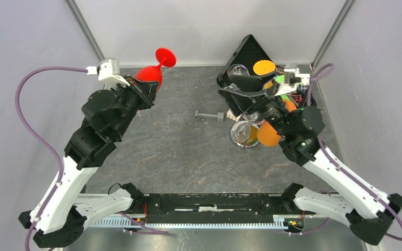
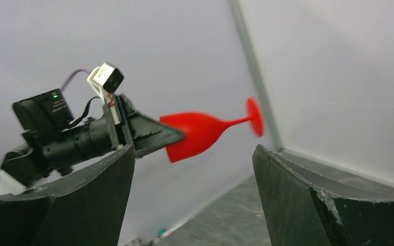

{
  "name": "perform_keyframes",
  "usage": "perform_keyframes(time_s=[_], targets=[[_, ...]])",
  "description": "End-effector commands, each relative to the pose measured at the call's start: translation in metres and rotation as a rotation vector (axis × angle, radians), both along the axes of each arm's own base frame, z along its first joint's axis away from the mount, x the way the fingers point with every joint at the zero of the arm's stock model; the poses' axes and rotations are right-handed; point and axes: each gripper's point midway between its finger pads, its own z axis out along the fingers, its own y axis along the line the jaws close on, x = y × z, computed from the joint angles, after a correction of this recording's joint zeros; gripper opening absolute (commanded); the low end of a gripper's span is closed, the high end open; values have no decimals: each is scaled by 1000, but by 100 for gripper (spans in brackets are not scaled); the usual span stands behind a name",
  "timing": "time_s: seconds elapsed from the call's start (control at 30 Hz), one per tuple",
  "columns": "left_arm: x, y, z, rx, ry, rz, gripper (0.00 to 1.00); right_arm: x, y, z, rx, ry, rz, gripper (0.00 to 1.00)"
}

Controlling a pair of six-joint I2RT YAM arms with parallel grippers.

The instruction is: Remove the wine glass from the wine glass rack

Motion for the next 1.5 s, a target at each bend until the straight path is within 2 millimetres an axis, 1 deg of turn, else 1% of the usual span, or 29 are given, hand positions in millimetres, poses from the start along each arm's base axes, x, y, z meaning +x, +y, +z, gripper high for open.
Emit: perform_keyframes(time_s=[0.0,0.03,0.07,0.1,0.2,0.23,0.33,0.43,0.5,0.6,0.8,1.0,1.1,1.23,1.33,1.47], targets=[[12,43,-70,406,183,181,2,14,-64,7,-88,-36,-360,89],[16,43,-80,457,224,177,2,14,-74,9,-88,-44,-405,89],[19,42,-85,498,253,171,2,15,-82,5,-96,-36,-443,89],[24,40,-96,553,303,156,2,14,-89,5,-96,-35,-468,89],[36,30,-125,685,475,34,2,14,-101,-5,-107,-15,-516,90],[41,29,-128,717,514,10,2,14,-104,-9,-115,-6,-527,90],[60,37,-158,835,674,-9,2,13,-115,-17,-129,19,-565,90],[81,48,-180,833,775,-41,2,11,-126,-22,-134,37,-599,90],[98,59,-193,772,835,-50,2,9,-131,-23,-136,45,-613,90],[126,67,-209,692,869,-69,2,7,-136,-25,-150,58,-626,90],[163,90,-249,688,986,-46,2,1,-149,-31,-187,75,-656,90],[189,101,-268,647,1011,-51,2,-9,-161,-36,-271,71,-670,91],[196,105,-277,638,1030,-48,2,-17,-166,-37,-315,51,-668,91],[200,111,-292,655,1070,-29,2,-26,-173,-37,-339,40,-669,92],[202,115,-297,661,1089,1,2,-27,-180,-42,-346,56,-686,92],[203,122,-303,682,1109,40,9,-26,-187,-45,-312,109,-709,92]])
